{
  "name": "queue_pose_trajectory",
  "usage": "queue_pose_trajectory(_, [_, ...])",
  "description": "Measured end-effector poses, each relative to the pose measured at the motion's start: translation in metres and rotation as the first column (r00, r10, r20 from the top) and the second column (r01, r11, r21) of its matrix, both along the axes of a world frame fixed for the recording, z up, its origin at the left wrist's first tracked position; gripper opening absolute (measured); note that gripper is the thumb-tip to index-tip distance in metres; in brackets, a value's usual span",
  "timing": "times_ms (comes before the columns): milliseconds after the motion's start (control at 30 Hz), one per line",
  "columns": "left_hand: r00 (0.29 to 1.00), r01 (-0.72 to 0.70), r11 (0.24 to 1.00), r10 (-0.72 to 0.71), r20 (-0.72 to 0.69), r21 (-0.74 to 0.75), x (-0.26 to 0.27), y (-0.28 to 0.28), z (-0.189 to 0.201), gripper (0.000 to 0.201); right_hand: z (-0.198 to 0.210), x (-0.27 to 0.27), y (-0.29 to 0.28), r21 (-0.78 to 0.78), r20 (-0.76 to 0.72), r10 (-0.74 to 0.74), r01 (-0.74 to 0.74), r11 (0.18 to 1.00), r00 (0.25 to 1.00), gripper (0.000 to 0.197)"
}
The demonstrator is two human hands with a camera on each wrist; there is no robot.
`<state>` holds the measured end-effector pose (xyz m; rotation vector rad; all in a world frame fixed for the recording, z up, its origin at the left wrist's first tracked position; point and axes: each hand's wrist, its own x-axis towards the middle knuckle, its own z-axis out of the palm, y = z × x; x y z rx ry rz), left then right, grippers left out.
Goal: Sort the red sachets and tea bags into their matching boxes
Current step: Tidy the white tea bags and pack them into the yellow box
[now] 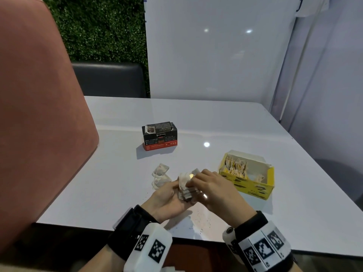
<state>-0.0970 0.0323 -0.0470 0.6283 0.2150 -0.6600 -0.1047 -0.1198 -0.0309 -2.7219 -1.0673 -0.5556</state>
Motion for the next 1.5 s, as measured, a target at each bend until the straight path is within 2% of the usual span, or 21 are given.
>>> queue_pose_trajectory(100, [1.000, 0.000, 0.998, 0.000, -0.008, -0.057, -0.001, -0.003, -0.001, 0.056, -0.002, 0.000, 0.000, 0.032, 0.001, 0.011, -0.011, 0.999, 1.000, 0.027])
queue_pose_trajectory(200, [0.999, -0.037, 0.995, 0.035, -0.025, -0.089, 0.001, -0.002, -0.003, 0.055, 0.002, 0.004, -0.003, 0.195, -0.033, -0.037, 0.043, 0.980, 0.999, 0.013])
queue_pose_trajectory(267, [0.997, -0.055, 0.993, 0.050, -0.050, -0.104, 0.002, -0.001, -0.005, 0.052, 0.005, 0.006, -0.004, 0.289, -0.013, -0.110, 0.109, 0.951, 0.994, 0.019])
queue_pose_trajectory(333, [0.997, -0.057, 0.992, 0.051, -0.049, -0.116, 0.001, 0.000, -0.003, 0.054, 0.005, 0.006, -0.003, 0.323, 0.032, -0.165, 0.145, 0.935, 0.986, 0.017])
queue_pose_trajectory(533, [1.000, -0.026, 0.997, 0.025, -0.012, -0.079, -0.002, -0.003, -0.001, 0.056, -0.017, -0.006, 0.003, 0.225, 0.023, -0.139, 0.130, 0.966, 0.990, 0.016])
queue_pose_trajectory(733, [1.000, 0.007, 0.997, -0.007, 0.005, -0.075, 0.000, -0.003, -0.003, 0.057, -0.018, -0.004, -0.002, 0.115, 0.002, -0.119, 0.118, 0.986, 0.993, 0.033])
queue_pose_trajectory(967, [0.999, -0.004, 0.994, -0.001, -0.042, -0.110, 0.001, -0.005, -0.004, 0.053, -0.015, -0.011, 0.004, 0.225, 0.035, -0.168, 0.157, 0.962, 0.985, 0.016])
queue_pose_trajectory(1100, [1.000, 0.015, 0.998, -0.014, 0.010, -0.060, -0.001, -0.007, -0.002, 0.048, -0.016, -0.013, 0.004, 0.157, 0.011, -0.142, 0.139, 0.978, 0.990, 0.017])
queue_pose_trajectory(1167, [0.999, 0.036, 0.999, -0.035, 0.034, -0.022, -0.003, -0.007, -0.002, 0.032, -0.016, -0.013, 0.001, 0.142, -0.039, -0.112, 0.116, 0.983, 0.993, 0.024])
queue_pose_trajectory(1233, [0.996, 0.070, 0.997, -0.068, 0.054, -0.031, -0.003, -0.004, -0.003, 0.020, -0.012, -0.010, -0.006, 0.267, -0.191, -0.074, 0.125, 0.955, 0.979, 0.026])
queue_pose_trajectory(1267, [0.995, 0.079, 0.996, -0.076, 0.062, -0.044, -0.003, -0.002, -0.003, 0.021, -0.008, -0.009, -0.011, 0.353, -0.307, -0.044, 0.157, 0.922, 0.951, 0.027])
queue_pose_trajectory(1333, [0.991, 0.099, 0.995, -0.097, 0.087, -0.021, -0.001, 0.004, -0.004, 0.033, 0.001, -0.006, -0.022, 0.512, -0.397, 0.017, 0.206, 0.834, 0.918, 0.029])
queue_pose_trajectory(1400, [0.966, 0.174, 0.980, -0.189, 0.174, 0.098, -0.001, 0.004, -0.001, 0.040, 0.010, -0.002, -0.032, 0.573, -0.444, 0.049, 0.242, 0.783, 0.894, 0.035])
queue_pose_trajectory(1433, [0.936, 0.215, 0.956, -0.260, 0.237, 0.199, -0.003, 0.002, 0.002, 0.042, 0.014, -0.001, -0.036, 0.558, -0.495, 0.078, 0.248, 0.792, 0.865, 0.040])
queue_pose_trajectory(1500, [0.847, 0.257, 0.882, -0.402, 0.348, 0.394, -0.008, -0.005, 0.007, 0.050, 0.016, -0.001, -0.039, 0.457, -0.611, 0.133, 0.210, 0.864, 0.780, 0.050])
